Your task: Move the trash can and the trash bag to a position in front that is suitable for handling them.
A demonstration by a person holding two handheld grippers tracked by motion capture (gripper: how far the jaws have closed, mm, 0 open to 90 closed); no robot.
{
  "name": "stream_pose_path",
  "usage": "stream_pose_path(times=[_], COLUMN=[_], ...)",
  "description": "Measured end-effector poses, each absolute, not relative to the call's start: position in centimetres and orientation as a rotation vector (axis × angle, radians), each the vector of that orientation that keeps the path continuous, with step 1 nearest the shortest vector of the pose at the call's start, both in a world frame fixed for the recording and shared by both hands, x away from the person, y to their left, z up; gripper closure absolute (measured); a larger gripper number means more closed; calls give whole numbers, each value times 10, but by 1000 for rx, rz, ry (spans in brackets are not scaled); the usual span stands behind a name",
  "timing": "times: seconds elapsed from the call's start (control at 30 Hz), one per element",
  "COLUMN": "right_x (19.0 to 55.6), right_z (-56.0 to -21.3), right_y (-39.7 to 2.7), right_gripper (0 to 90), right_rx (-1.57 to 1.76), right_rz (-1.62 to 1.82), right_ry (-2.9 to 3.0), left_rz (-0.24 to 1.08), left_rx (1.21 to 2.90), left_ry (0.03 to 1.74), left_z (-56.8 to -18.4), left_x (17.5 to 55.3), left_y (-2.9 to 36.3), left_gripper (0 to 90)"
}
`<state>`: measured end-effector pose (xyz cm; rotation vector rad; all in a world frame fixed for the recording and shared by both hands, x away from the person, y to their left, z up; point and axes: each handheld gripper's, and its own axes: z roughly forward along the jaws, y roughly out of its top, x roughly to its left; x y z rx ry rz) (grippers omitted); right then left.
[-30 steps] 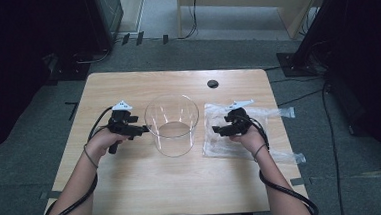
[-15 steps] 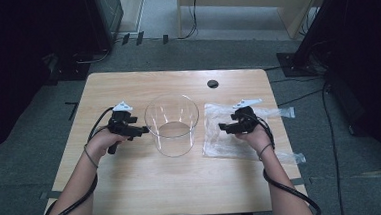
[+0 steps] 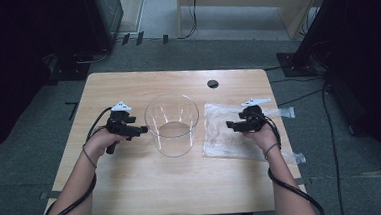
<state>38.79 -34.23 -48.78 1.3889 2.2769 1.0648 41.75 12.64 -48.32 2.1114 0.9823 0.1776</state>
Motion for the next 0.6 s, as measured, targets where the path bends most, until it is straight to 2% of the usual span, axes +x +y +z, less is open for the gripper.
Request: stream_pose_path(times=[0.6], right_x=[387], right_z=[-488], right_y=[-373], right_gripper=[272], right_rx=[1469], right_rz=[1045], right_ry=[2200], left_rz=[184], left_rx=[2115], left_ry=[977], left_z=[-483], left_x=[417], left_y=[127], left_gripper=[211])
